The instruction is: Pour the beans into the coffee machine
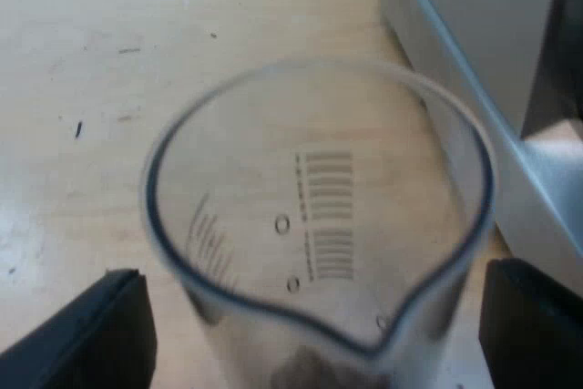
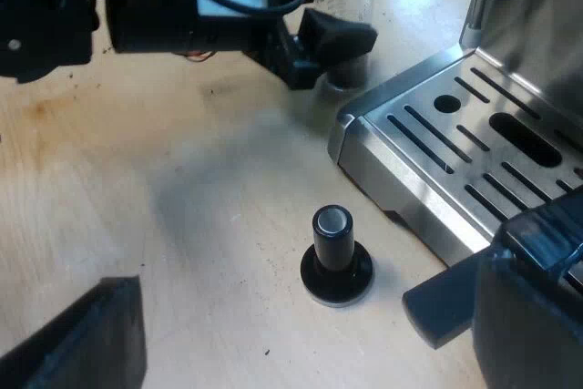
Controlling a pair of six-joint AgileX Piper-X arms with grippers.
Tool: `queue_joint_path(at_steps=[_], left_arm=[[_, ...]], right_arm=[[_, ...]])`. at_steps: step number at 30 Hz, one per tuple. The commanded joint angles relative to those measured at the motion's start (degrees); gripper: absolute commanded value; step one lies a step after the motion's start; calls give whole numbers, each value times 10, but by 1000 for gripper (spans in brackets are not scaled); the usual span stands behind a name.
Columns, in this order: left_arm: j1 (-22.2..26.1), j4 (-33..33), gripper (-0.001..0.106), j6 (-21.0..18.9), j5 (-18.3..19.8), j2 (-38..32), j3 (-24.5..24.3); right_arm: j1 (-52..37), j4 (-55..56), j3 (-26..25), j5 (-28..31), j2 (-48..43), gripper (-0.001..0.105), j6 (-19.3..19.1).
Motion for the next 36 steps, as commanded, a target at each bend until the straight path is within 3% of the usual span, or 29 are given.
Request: queue_joint_path(at_steps=[1,6,9,10,13,18,27,30,33,36], left_arm=[[1,-11,85,-7,-6,8,-14],[1,-7,81,-7,-6,10,-19],[1,-7,66,-7,-6,10,-19],[1,-6,53,-7,-5,10,-19],[1,-1,32,-7,-4,8,-19],[1,50,16,-6,-3,-20,-13],[1,80,15,-6,-3,-146,46],[1,131,15,-6,-3,-208,65],[1,183,15,-4,-3,-266,77],[1,269,15,-1,-3,-353,80]], right_arm=[[1,-8,-6,4,-2,78,-1],[1,-8,-6,4,-2,78,-1],[1,-8,-6,4,-2,78,-1],[1,-8,-6,4,-2,78,-1],[1,-8,-6,4,-2,78,-1],[1,-8,-6,4,-2,78,-1],[1,-8,-6,18,-2,78,-1],[1,-8,-6,17,-4,78,6],[1,-8,-6,19,-4,78,41],[1,-8,-6,21,-10,78,55]])
